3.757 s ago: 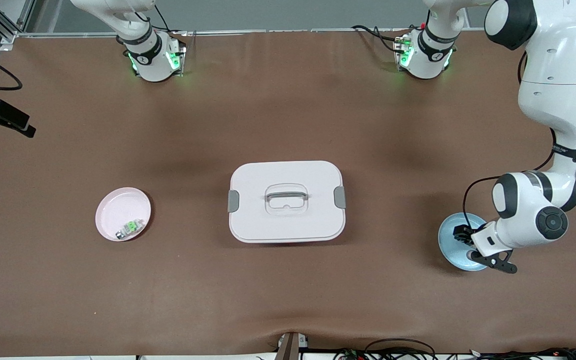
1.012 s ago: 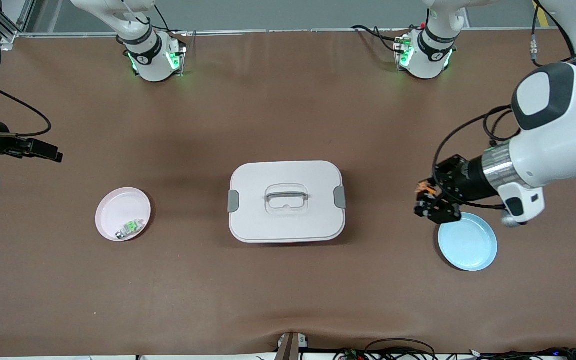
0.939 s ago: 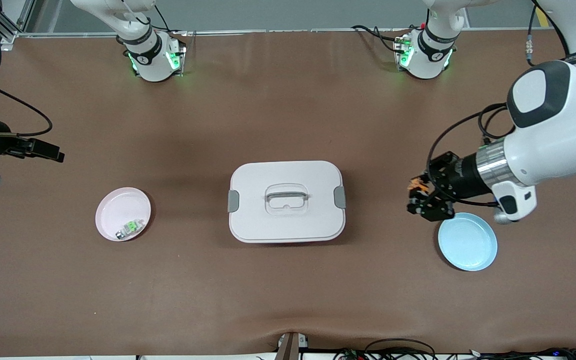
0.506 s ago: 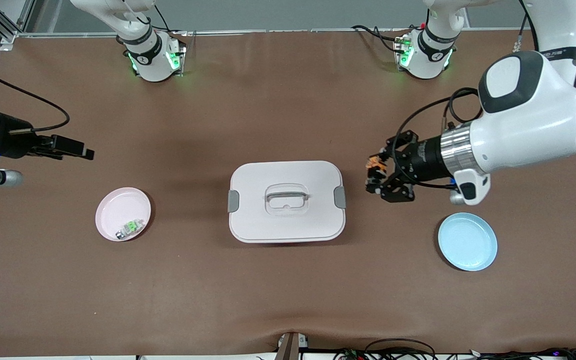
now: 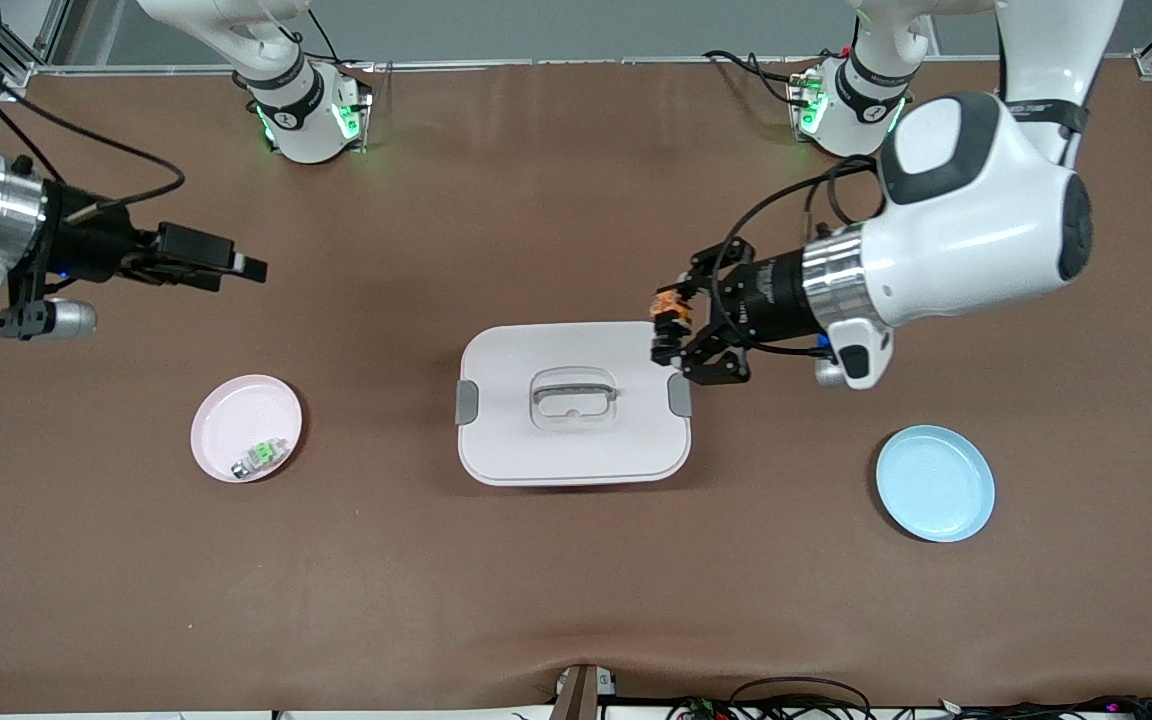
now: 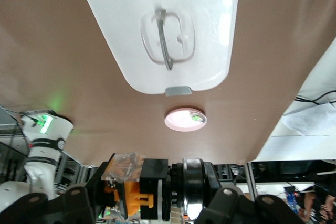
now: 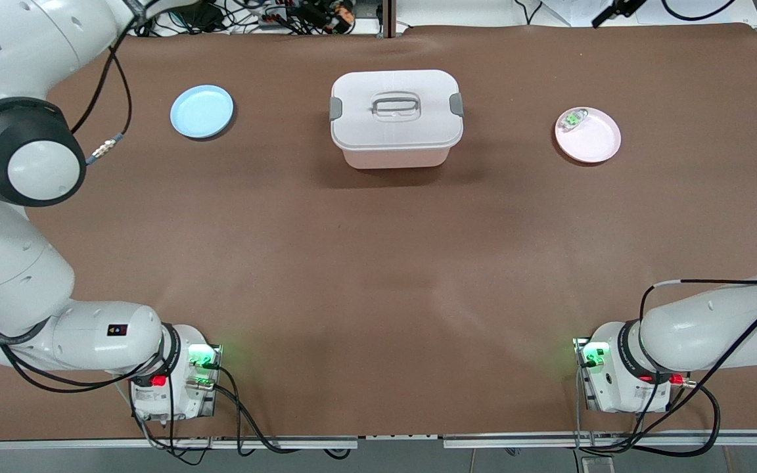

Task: Transfer orange switch to right arm and place
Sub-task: 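Carry the switch above the box while the right gripper reaches toward it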

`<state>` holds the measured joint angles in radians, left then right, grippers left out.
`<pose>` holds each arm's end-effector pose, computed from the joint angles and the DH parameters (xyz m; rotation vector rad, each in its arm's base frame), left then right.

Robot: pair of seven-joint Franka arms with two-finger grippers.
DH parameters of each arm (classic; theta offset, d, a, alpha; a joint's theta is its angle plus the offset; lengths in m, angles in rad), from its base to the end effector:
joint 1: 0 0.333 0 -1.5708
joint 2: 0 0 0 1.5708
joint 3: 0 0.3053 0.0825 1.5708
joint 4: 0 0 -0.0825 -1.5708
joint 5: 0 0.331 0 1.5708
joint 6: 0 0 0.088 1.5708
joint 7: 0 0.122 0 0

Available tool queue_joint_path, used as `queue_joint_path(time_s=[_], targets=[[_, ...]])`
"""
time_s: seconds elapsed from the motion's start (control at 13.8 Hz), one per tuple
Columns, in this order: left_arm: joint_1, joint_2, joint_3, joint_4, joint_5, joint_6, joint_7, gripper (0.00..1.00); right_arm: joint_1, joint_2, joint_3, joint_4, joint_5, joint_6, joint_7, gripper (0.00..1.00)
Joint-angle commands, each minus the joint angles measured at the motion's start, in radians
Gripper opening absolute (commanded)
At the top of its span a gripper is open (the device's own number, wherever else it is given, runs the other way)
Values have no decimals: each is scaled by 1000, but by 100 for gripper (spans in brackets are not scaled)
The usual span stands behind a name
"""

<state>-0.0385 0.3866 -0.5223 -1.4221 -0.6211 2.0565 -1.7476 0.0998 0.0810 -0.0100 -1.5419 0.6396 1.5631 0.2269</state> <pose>0.5542 -0.3241 0.5367 1.8301 1.6522 -0.7708 0.5149 0.1201 0.5929 -2.5050 0.1905 0.2052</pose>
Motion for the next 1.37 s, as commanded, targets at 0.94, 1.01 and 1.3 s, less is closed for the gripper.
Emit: queue_joint_path(time_s=[0.94, 1.01, 1.3], targets=[[-281, 11, -1, -1, -3, 353, -197, 17, 385, -30, -7, -20, -118, 354, 278, 100], [-281, 11, -1, -1, -3, 353, -197, 17, 385, -29, -7, -21, -121, 356, 276, 100], [-281, 8, -1, -1, -3, 353, -197, 17, 406, -27, -7, -32, -121, 388, 279, 100]])
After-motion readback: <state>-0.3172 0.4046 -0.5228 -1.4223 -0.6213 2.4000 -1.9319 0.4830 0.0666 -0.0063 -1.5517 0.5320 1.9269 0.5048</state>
